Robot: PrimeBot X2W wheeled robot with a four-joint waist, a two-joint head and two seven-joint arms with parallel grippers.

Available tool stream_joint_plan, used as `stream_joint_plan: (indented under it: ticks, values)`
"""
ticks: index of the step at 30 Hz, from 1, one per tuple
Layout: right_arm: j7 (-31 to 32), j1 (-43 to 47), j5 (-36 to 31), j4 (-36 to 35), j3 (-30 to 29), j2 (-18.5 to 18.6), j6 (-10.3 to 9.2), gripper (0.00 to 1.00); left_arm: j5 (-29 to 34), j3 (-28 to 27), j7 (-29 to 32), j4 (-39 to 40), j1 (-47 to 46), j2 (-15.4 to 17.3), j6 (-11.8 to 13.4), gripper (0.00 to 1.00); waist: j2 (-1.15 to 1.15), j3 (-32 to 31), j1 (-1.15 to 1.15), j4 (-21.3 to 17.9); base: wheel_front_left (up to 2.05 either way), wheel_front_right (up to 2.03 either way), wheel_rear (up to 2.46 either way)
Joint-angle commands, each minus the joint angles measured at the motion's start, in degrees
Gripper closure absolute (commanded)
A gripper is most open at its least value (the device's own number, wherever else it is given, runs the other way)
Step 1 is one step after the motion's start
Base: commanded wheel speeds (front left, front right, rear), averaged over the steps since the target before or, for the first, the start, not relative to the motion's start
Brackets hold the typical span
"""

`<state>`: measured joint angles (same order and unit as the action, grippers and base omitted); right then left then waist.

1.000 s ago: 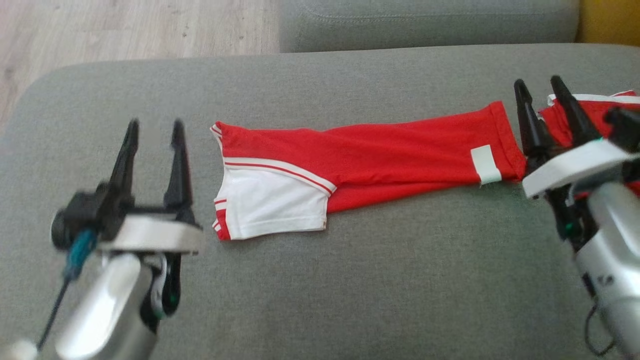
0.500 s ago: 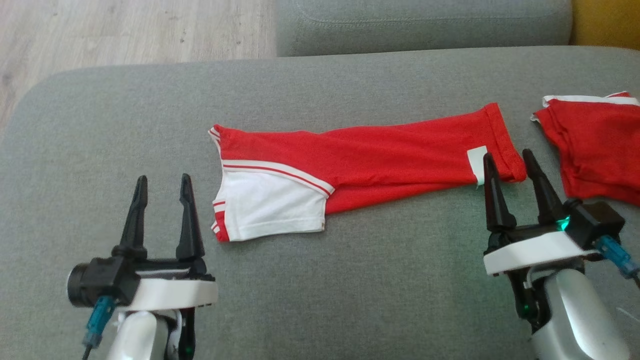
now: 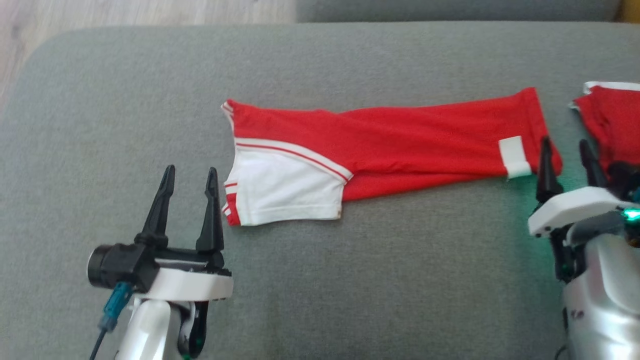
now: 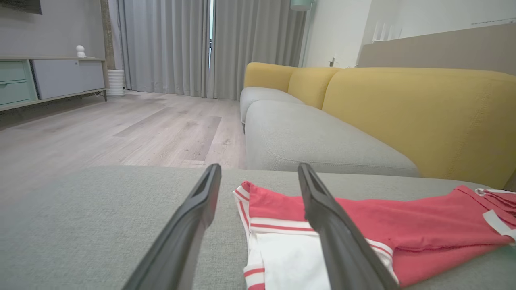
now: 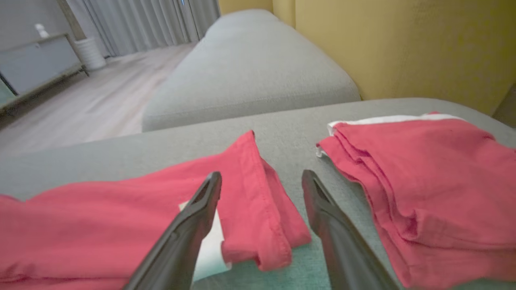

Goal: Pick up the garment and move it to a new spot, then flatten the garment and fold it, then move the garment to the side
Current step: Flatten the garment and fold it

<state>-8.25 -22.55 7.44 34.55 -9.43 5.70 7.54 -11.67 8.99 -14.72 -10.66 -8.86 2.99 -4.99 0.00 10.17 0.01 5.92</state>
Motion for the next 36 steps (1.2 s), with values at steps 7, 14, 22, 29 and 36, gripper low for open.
stream_joint_plan:
  ticks: [7,14,22,29,36]
  values:
    - [3.2,-6.9,-7.6,9.6,-8.7,-0.6,-0.05,0.00,0.6,-1.7,-0.3,1.2,-4.2,0.0,-1.1,0.00,0.00,2.9,-0.01,3.3,0.00,0.00,0.00]
    - [1.4,-11.3,-9.9,17.2,-16.2,-2.0,-0.05,0.00,0.1,-1.1,-0.3,1.3,-5.0,-0.1,-1.3,0.00,0.00,4.7,-0.01,4.3,0.00,0.00,0.00]
    - [-3.2,-13.5,-9.2,22.2,-13.0,-2.6,-0.05,1.00,-1.4,-0.4,-0.3,1.1,-5.2,-0.1,-0.9,0.00,0.00,3.9,-0.01,2.9,0.00,0.00,0.00]
    - [-6.2,-11.5,-5.2,20.6,-11.9,-2.4,-0.05,1.00,-0.8,-0.2,-0.3,1.0,-4.3,-0.1,-0.7,0.00,0.00,0.8,-0.01,0.6,0.00,0.00,0.00]
    - [-6.7,-5.4,-2.3,14.8,-12.9,-1.9,-0.05,1.00,-0.3,0.1,-0.3,0.8,-2.1,-0.1,-0.7,0.00,0.00,-2.5,-0.01,-0.4,0.00,0.00,0.00]
